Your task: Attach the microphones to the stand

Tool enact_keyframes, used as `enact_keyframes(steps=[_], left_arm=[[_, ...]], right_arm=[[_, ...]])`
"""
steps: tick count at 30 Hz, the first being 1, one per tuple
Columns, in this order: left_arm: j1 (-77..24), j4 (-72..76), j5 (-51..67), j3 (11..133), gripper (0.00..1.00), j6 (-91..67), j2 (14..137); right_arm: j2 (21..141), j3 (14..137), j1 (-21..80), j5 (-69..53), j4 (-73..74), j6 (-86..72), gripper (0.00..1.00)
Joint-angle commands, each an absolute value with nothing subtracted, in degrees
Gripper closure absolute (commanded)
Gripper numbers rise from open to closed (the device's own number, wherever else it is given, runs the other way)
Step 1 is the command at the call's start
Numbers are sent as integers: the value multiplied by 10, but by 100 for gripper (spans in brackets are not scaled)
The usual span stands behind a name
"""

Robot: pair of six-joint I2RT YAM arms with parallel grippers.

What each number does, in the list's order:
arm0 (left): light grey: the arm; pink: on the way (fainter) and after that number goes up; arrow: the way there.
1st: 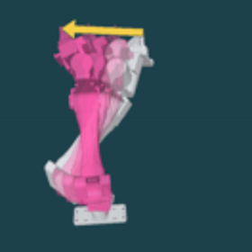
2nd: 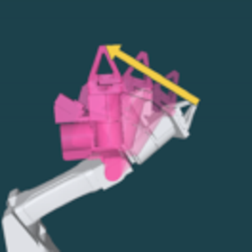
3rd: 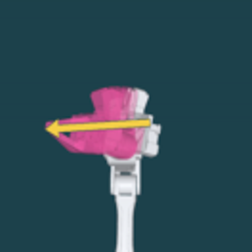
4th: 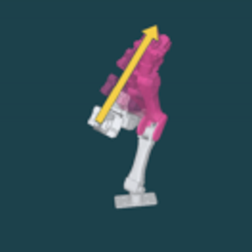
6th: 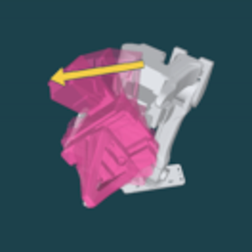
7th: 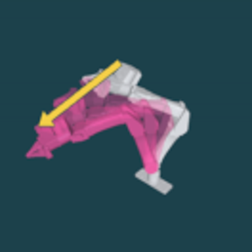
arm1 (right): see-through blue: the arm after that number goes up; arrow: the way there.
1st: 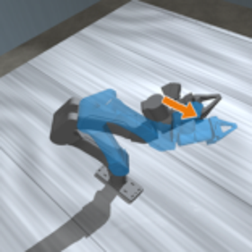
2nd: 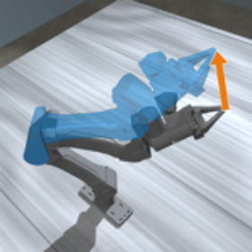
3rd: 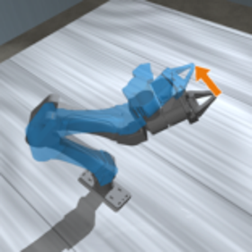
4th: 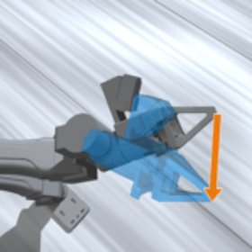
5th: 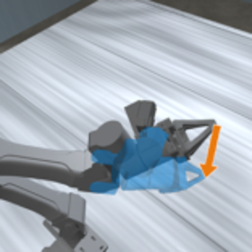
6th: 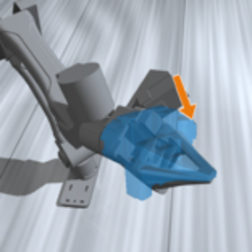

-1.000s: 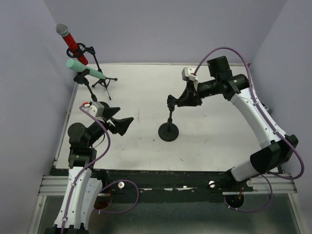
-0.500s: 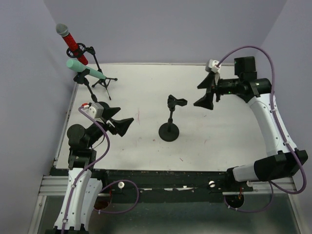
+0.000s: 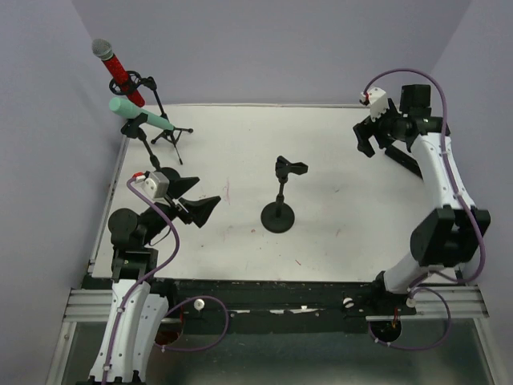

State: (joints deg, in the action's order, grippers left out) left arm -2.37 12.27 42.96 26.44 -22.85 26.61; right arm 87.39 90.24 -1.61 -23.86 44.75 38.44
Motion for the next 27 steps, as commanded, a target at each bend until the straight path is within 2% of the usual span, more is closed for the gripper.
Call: enact_keyframes(steps=[1, 8, 14, 22, 27], left_arm=[[-25, 141, 451, 258, 2, -236, 258], [-25, 142, 449, 257, 2, -236, 258], [-25, 139, 448, 258, 1, -232, 263], [-19, 135, 446, 259, 2, -226, 273], [-17, 139, 447, 259, 2, -228, 280]], right_arm=[[1021, 965, -64, -67, 474, 417, 0], [1192, 1041, -91, 51, 467, 483, 0], [1309, 1162, -106, 79, 482, 521, 2], [1420, 1278, -119, 82, 541, 566, 14], [1433, 1281, -127, 38, 568, 560, 22]])
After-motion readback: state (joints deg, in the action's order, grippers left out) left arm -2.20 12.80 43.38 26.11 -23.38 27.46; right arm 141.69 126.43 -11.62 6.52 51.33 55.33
